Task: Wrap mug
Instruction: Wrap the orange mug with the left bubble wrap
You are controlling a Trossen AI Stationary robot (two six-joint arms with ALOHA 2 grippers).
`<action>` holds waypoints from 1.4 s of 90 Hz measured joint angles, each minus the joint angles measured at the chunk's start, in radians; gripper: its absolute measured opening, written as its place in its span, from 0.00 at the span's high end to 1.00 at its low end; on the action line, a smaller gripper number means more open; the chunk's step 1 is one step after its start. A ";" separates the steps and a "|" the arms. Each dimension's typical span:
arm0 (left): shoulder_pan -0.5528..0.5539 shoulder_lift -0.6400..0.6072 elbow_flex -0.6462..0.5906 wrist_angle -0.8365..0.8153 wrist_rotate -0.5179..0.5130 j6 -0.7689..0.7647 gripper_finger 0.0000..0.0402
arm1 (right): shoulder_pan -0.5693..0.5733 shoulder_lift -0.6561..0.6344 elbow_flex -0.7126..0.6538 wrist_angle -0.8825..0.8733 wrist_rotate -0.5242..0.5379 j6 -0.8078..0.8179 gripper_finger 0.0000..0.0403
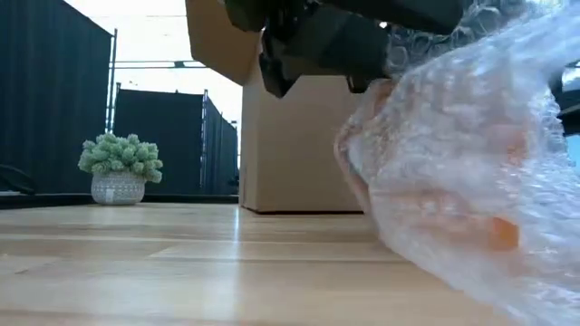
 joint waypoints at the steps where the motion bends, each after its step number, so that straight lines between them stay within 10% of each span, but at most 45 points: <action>1: 0.000 0.000 0.000 0.000 -0.001 0.000 0.63 | 0.000 -0.002 0.000 -0.001 -0.001 -0.002 0.47; 126: 0.091 0.023 0.001 0.064 0.003 -0.053 0.63 | 0.069 -0.182 -0.026 -0.010 0.034 0.035 0.47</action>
